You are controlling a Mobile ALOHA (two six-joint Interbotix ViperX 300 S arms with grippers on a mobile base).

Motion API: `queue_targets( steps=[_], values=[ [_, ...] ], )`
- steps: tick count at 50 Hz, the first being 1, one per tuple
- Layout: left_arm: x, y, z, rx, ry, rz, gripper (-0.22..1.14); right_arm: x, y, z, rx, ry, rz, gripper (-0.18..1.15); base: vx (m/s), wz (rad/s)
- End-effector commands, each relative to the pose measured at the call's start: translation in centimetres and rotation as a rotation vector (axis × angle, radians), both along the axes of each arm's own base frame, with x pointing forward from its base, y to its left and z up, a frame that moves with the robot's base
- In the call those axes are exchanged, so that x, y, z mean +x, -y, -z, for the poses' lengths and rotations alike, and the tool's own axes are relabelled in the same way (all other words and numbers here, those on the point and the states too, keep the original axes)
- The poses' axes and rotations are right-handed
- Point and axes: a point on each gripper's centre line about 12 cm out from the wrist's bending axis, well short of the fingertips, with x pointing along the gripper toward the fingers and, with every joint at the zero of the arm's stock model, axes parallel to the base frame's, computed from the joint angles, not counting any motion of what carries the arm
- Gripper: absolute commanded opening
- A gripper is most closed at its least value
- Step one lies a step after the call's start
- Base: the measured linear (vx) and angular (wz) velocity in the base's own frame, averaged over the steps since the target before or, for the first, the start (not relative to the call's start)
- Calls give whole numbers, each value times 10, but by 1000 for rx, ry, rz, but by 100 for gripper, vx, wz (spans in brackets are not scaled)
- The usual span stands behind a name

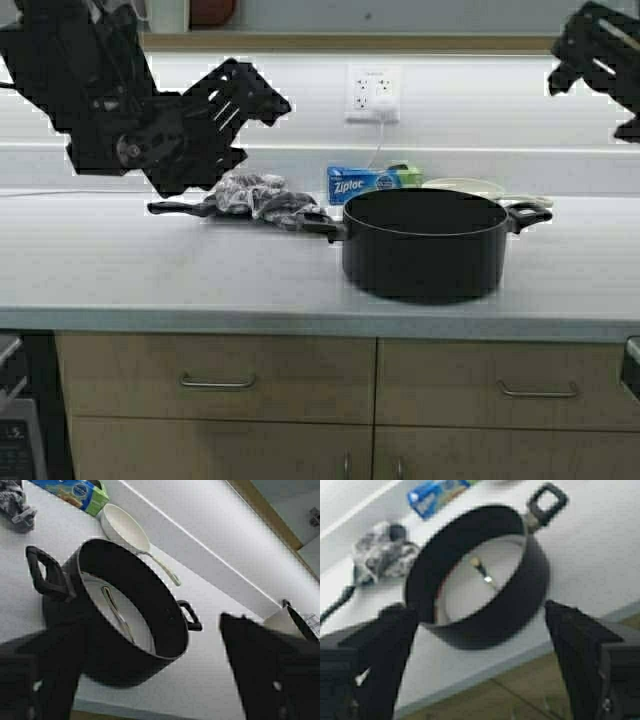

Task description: Open the cabinet, put the pot inside, then close it

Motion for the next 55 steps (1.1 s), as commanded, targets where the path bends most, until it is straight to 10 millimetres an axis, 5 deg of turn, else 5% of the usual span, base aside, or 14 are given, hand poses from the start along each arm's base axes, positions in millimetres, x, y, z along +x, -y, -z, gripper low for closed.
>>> queue_targets(
  steps=[1,22,35,48,55],
  values=[
    [0,-1,2,-3,13,0,103,1,3,8,-16,12,23,103,17,-4],
    [5,3,55,-9,-110,-3,103,16,-18,80,179,-38,-39,103,20,-4],
    [11,13,78,-32,-134,31,103,20,-13,140,174,-52,11,103,14,-1],
    [6,11,84,-51,-164,37,103,0,-2,159,289,-8,83,103,17,-2],
    [6,11,92,-60,-190,35,103,9,-5,164,325,24,82,103,6,0]
  ],
)
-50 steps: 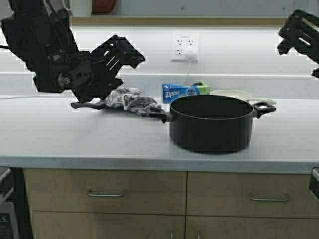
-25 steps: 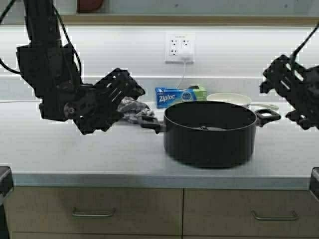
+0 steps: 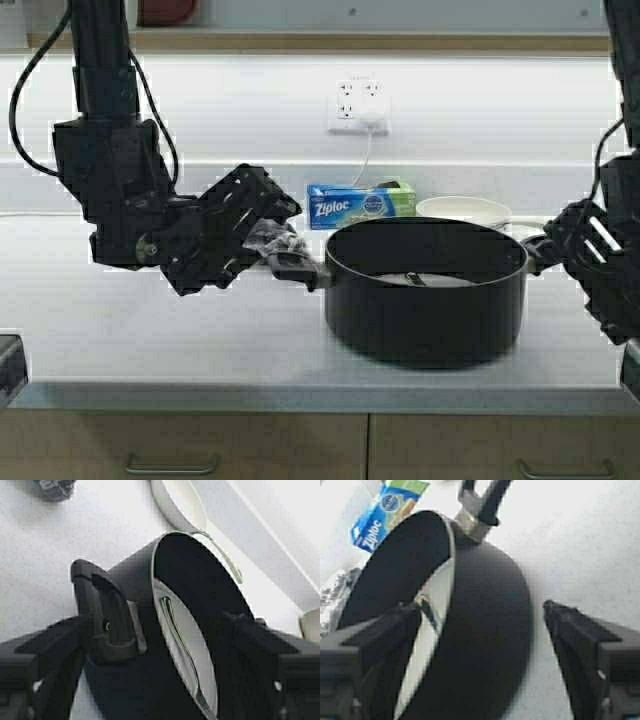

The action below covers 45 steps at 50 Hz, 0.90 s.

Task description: Open the cabinet, put the pot inside, then close it

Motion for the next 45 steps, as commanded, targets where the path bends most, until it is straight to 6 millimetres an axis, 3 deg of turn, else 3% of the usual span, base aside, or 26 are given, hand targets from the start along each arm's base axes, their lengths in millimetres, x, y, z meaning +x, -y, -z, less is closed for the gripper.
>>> queue_targets(
  steps=[1,24,36,41,45],
  values=[
    [1,2,1,-25,-4,2,103,12,-5,-2,28,68,-3,103,4,0],
    [9,9,54,-213,-47,-20,103,44,5,5,89,163,130,103,0,0],
    [25,20,69,-280,-4,-21,103,66,15,26,194,169,141,102,-1,1],
    [31,24,72,-298,6,-25,103,82,17,30,231,205,115,102,-1,-1],
    [34,26,75,-306,9,-28,103,83,17,31,225,218,109,102,0,-3]
  ],
)
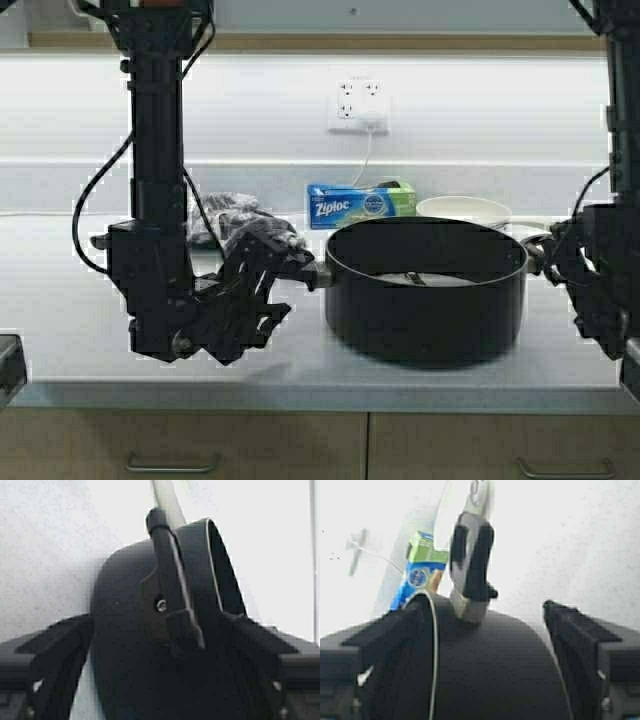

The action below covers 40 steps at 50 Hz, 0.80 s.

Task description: Open the cabinet, put the pot inside, then close it

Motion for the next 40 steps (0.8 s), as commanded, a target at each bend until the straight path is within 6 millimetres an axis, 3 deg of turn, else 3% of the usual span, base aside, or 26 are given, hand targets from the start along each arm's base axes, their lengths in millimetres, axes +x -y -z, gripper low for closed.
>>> queue_targets(
  steps=[1,6,12,21,28,40],
  values=[
    [7,5,-5,-28,30,-5,103,7,0,-3,-4,39,-13,102,0,-3],
    [10,6,-1,-29,33,-9,103,6,-1,0,1,32,-23,102,0,-2],
    [12,7,0,-33,38,-14,103,-3,-16,8,10,-4,-108,102,0,0],
    [14,9,-4,-40,46,-14,103,25,-22,24,51,66,-96,102,0,0],
    [12,8,-4,-38,42,-11,103,47,-21,23,69,139,-77,102,-1,-1],
    [13,7,1,-33,39,-19,103,48,-11,36,68,131,-45,102,0,0]
  ],
)
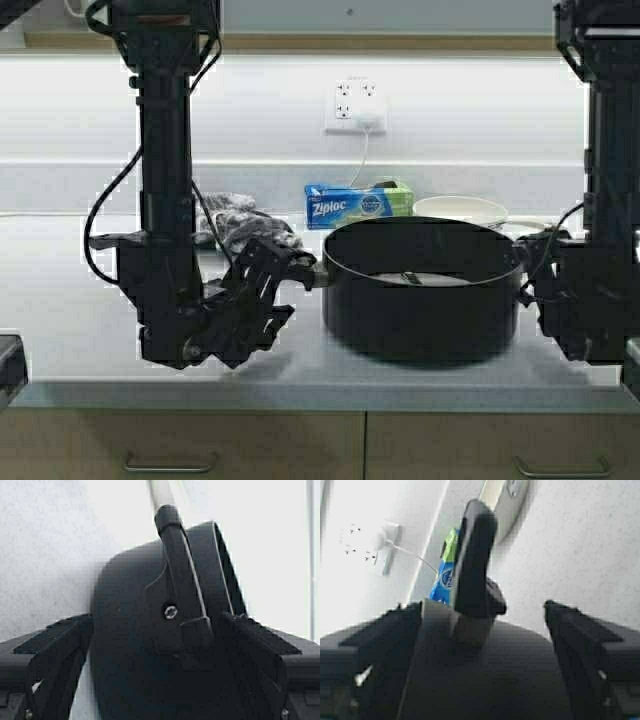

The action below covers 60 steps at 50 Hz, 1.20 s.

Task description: Open the cabinet, put the pot inside, then close it

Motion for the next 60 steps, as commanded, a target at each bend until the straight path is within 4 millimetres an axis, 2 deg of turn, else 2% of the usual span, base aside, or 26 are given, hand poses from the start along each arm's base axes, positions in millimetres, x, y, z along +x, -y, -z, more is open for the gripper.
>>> queue_targets(
  steps=[1,16,24,36,40,48,51,54,57,60],
  values=[
    [7,3,-8,-19,31,-8,103,2,3,1,12,17,11,102,0,0],
    [15,4,-8,-32,49,-18,102,8,3,1,16,56,22,102,0,0],
    [16,3,-8,-32,50,-21,102,0,3,-1,5,35,36,102,0,0],
    [16,3,-8,-32,50,-18,102,4,-5,-5,-19,84,179,102,0,0],
    [16,4,-8,-32,50,-17,102,7,-6,-6,16,108,225,102,0,0],
    [16,4,-9,-31,53,-18,98,8,-9,-8,87,120,209,99,0,0],
    [17,4,-10,-34,54,-20,89,6,-9,-10,85,115,206,91,0,0],
    [19,5,-12,-38,59,-20,73,5,-10,-13,81,114,200,76,0,0],
    [19,6,-13,-38,57,-18,48,5,-12,-19,79,118,189,54,0,0],
    [20,6,-14,-39,58,-18,17,5,-14,-25,63,125,185,28,0,0]
  ],
)
